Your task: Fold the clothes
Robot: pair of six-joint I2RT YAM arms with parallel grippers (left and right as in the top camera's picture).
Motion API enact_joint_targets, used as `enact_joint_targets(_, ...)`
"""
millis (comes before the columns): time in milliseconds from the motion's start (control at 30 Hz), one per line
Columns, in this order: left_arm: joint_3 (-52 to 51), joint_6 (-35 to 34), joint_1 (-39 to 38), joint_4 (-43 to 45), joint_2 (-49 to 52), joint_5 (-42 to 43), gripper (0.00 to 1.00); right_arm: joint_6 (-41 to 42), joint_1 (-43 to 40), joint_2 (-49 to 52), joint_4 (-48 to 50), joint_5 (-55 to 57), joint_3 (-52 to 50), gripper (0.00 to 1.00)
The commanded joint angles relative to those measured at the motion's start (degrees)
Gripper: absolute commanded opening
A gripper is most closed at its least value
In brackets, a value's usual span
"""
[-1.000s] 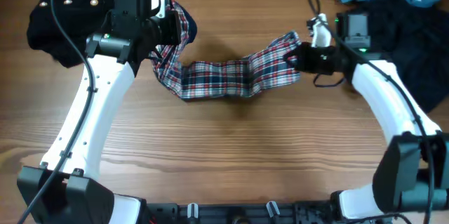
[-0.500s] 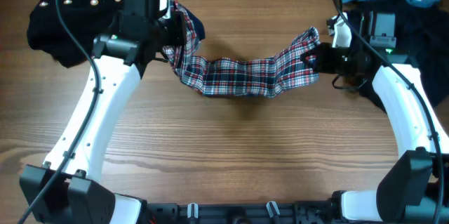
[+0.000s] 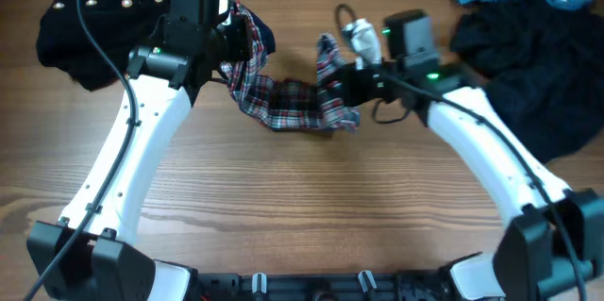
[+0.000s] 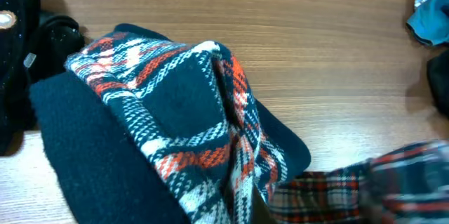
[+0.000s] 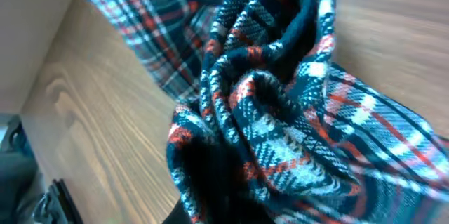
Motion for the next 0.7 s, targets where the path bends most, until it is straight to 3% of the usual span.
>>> enact_joint_targets(0, 1.44, -0.74, 0.0, 0.39, -1.49, -0.55, 0.04, 3.85, 3.98, 6.03, 2.71, 1.66, 1.18, 0.04)
enact_joint_targets(200, 1.44, -0.55, 0.0, 0.35, -1.49, -0.55, 0.04, 5.7, 5.01, 10.56, 5.18, 1.88, 1.18, 0.05)
enact_joint_targets(233, 1.44, -0.55, 0.0, 0.37, -1.49, -0.55, 0.04, 5.66, 5.01, 10.97, 5.55, 1.88, 1.18, 0.14)
enact_joint_targets(300, 1.44, -0.55, 0.0, 0.42, -1.49, -0.55, 0.04, 5.68, 5.01, 11.56, 5.97, 1.86, 1.18, 0.66)
enact_joint_targets(333, 1.44, -0.55, 0.0, 0.44, -1.49, -0.55, 0.04, 5.64, 5.01, 11.87, 6.08, 1.88, 1.18, 0.86)
enact_joint_targets(367, 1.44, -0.55, 0.0, 0.44, -1.49, -0.57, 0.04, 5.68, 5.01, 11.96, 6.21, 1.86, 1.18, 1.0)
enact_joint_targets(667, 1.44, 0.42, 0.02, 0.46, -3.3, -6.32, 0.04, 7.19, 4.24, 11.26, 9.64, -2.75, 1.27, 1.0)
